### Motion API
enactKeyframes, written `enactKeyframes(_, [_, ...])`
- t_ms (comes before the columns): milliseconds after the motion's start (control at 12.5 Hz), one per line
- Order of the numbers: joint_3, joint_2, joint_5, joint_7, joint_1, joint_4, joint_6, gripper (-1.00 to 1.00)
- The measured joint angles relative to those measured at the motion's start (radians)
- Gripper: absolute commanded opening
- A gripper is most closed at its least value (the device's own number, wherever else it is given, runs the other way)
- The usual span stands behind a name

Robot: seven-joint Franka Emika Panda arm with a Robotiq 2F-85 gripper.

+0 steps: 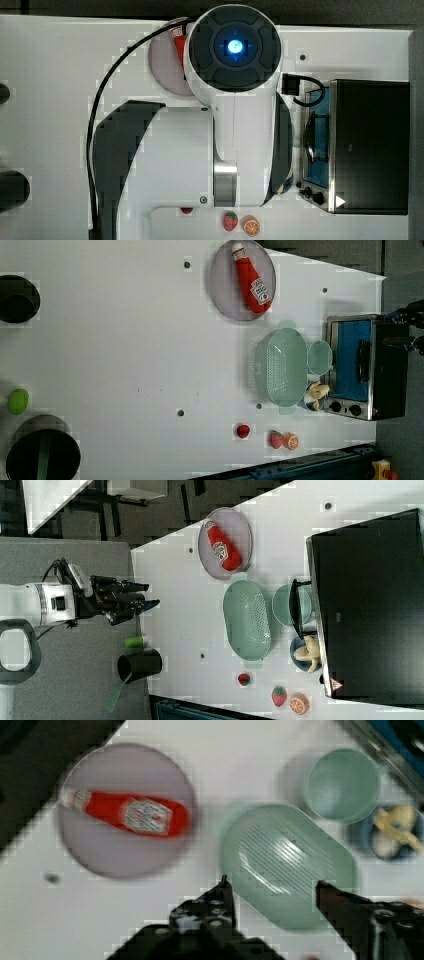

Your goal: Drag strainer right to left.

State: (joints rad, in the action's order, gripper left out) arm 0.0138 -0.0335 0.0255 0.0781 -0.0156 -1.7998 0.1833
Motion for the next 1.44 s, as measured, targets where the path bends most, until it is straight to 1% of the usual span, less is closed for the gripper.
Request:
enactKeyframes(160, [0.024,-0.201,0.016,0.0,0.009,-0.193,-0.176,0.82])
enactKeyframes(240, [0.036,-0.295,0.041,0.0,0.018,-0.249,-0.216,0.99])
enactKeyframes(320, [0.049,-0.371,0.041,0.0,0.024,-0.271,-0.214,1.0])
enactKeyframes(400, [0.058,-0.421,0.041,0.0,0.034,-0.257,-0.201,1.0])
enactKeyframes(560, [0.067,-0.457,0.024,0.0,0.045,-0.199,-0.185,1.0])
enactKeyframes(720, [0.046,-0.432,0.018,0.005,0.049,-0.198,-0.174,1.0])
enactKeyframes(800, [0.041,-0.401,0.019,0.011,0.049,-0.218,-0.133,1.0])
enactKeyframes(880, [0.037,-0.362,0.019,0.036,0.051,-0.261,-0.069,1.0])
enactKeyframes(960, [0.028,-0.308,0.017,0.077,0.054,-0.3,-0.017,1.0])
enactKeyframes(1120, [0.003,-0.179,0.035,0.151,0.05,-0.386,0.149,1.0])
enactKeyframes(1280, [-0.02,-0.027,0.04,0.271,0.047,-0.431,0.274,1.0])
enactKeyframes(1440, [-0.035,0.046,0.033,0.38,0.05,-0.509,0.378,1.0])
